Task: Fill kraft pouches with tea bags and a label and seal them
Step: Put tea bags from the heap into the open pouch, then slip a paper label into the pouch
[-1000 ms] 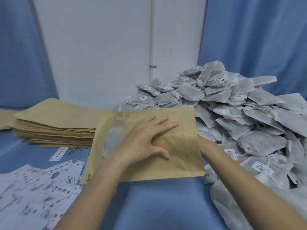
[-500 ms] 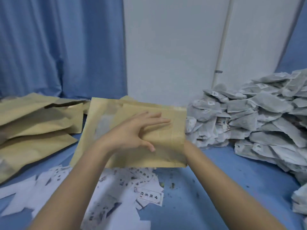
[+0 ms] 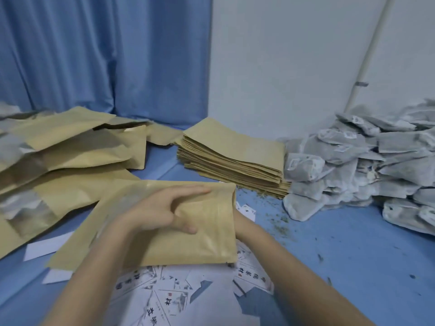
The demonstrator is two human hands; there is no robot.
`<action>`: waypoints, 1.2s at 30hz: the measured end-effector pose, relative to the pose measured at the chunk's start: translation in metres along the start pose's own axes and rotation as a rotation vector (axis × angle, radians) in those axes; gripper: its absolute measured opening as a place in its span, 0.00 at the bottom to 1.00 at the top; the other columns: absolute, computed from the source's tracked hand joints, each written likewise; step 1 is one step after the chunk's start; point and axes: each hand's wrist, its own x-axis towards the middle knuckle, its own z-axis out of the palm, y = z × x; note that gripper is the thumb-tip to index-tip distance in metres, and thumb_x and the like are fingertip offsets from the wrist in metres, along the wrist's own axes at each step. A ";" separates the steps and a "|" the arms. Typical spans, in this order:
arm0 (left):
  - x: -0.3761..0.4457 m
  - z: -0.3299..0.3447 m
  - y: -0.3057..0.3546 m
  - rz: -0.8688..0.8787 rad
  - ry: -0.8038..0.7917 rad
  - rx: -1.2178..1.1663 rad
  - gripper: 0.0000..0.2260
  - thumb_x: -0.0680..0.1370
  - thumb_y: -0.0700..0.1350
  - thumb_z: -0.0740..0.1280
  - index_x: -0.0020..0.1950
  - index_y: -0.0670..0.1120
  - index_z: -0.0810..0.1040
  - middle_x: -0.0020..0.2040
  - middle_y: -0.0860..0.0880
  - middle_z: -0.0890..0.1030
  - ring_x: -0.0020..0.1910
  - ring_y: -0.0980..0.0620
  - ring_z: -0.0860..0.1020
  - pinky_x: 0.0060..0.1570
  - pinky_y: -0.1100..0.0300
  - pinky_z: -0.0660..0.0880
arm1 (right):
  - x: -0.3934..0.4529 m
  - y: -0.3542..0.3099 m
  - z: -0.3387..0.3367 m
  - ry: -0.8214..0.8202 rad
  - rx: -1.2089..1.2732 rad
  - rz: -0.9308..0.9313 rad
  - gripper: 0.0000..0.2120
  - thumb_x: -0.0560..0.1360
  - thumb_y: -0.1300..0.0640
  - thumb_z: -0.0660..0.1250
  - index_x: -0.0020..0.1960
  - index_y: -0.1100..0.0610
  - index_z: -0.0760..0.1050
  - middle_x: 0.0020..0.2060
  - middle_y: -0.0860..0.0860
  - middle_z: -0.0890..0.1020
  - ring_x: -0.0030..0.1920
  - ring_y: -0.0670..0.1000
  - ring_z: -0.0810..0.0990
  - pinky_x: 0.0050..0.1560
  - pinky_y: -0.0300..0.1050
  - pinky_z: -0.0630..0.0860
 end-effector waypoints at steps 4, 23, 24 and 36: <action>0.008 0.004 -0.012 -0.024 0.036 -0.012 0.33 0.64 0.46 0.80 0.64 0.65 0.71 0.63 0.71 0.71 0.63 0.76 0.65 0.60 0.80 0.60 | -0.021 0.021 -0.032 0.288 0.024 -0.306 0.11 0.75 0.65 0.63 0.48 0.51 0.80 0.38 0.43 0.83 0.40 0.42 0.80 0.44 0.38 0.74; 0.007 0.009 -0.018 -0.016 0.141 -0.096 0.28 0.63 0.46 0.80 0.59 0.63 0.77 0.57 0.73 0.76 0.59 0.74 0.70 0.53 0.82 0.63 | -0.029 0.063 -0.090 0.392 -0.187 -0.052 0.09 0.74 0.53 0.68 0.53 0.53 0.81 0.29 0.39 0.79 0.32 0.37 0.74 0.35 0.27 0.68; 0.007 0.009 -0.017 -0.015 0.140 -0.096 0.27 0.63 0.46 0.80 0.59 0.63 0.77 0.56 0.73 0.76 0.59 0.74 0.70 0.52 0.82 0.63 | -0.031 0.062 -0.092 0.411 -0.226 -0.059 0.07 0.75 0.53 0.67 0.51 0.52 0.81 0.34 0.43 0.82 0.34 0.39 0.76 0.34 0.27 0.69; 0.007 0.007 0.005 0.026 0.147 -0.187 0.26 0.62 0.44 0.79 0.56 0.65 0.80 0.54 0.68 0.79 0.55 0.71 0.75 0.48 0.80 0.66 | -0.052 0.020 -0.073 0.465 -0.534 -0.739 0.06 0.69 0.65 0.72 0.44 0.57 0.83 0.37 0.47 0.84 0.38 0.42 0.79 0.42 0.30 0.74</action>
